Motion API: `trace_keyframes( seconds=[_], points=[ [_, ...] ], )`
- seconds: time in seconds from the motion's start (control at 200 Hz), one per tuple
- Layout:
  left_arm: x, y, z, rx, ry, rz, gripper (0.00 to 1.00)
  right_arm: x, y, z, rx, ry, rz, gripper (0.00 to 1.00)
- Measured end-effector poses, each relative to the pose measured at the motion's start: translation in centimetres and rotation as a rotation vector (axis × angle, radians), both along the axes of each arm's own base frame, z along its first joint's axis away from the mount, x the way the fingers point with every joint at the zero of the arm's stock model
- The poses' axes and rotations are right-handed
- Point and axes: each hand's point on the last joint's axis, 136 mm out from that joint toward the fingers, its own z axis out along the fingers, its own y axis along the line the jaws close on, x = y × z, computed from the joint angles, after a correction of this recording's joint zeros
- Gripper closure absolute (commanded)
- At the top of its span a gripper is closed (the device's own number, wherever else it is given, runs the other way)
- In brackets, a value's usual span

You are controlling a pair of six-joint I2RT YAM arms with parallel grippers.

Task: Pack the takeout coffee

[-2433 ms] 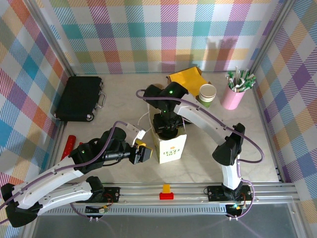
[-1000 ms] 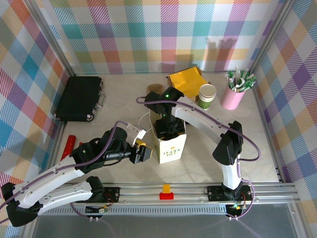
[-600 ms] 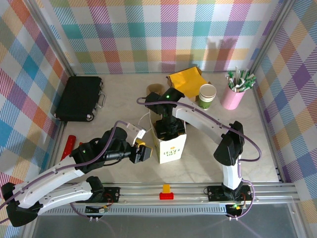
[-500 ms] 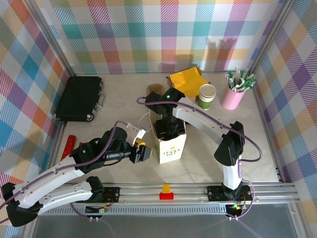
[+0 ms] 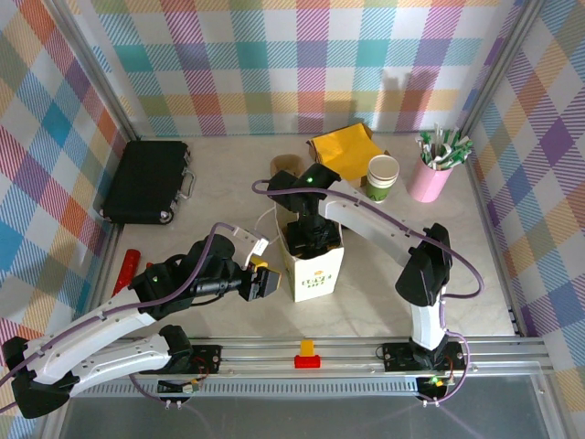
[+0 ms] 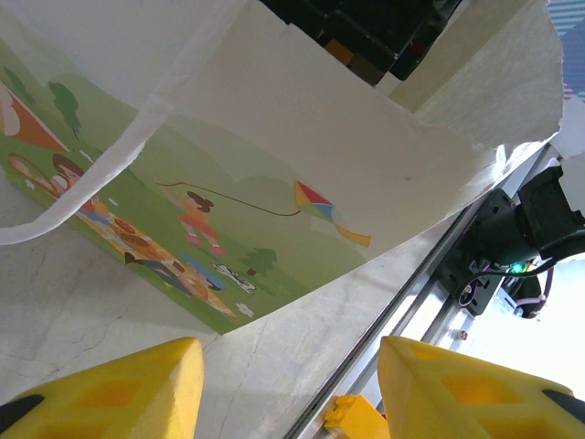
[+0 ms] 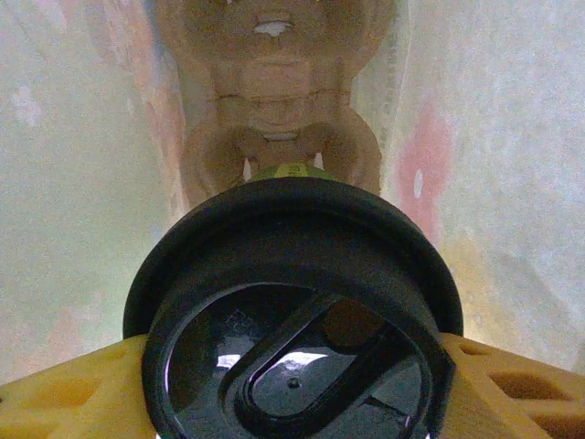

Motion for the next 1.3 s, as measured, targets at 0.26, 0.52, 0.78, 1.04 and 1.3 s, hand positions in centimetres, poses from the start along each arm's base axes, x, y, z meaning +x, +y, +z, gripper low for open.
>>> trace_keyframes(
  seconds=[0.26, 0.52, 0.78, 1.04, 1.3],
  points=[
    [0.01, 0.0, 0.01, 0.0, -0.001, 0.0, 0.47, 0.09, 0.11, -0.09, 0.005, -0.004, 0.0, 0.43],
    [0.13, 0.08, -0.01, 0.003, -0.004, 0.008, 0.47, 0.11, 0.19, 0.17, 0.016, -0.01, 0.0, 0.43],
    [0.19, 0.11, -0.01, 0.004, -0.006, 0.01, 0.47, 0.29, 0.46, 0.2, 0.028, -0.018, 0.008, 0.44],
    [0.28, 0.17, -0.02, 0.007, -0.009, 0.016, 0.47, 0.73, 0.87, 0.23, 0.045, -0.039, 0.008, 0.44],
    [0.28, 0.17, -0.01, 0.006, -0.009, 0.016, 0.47, 0.7, 0.78, 0.15, 0.045, -0.041, 0.009, 0.44]
  ],
)
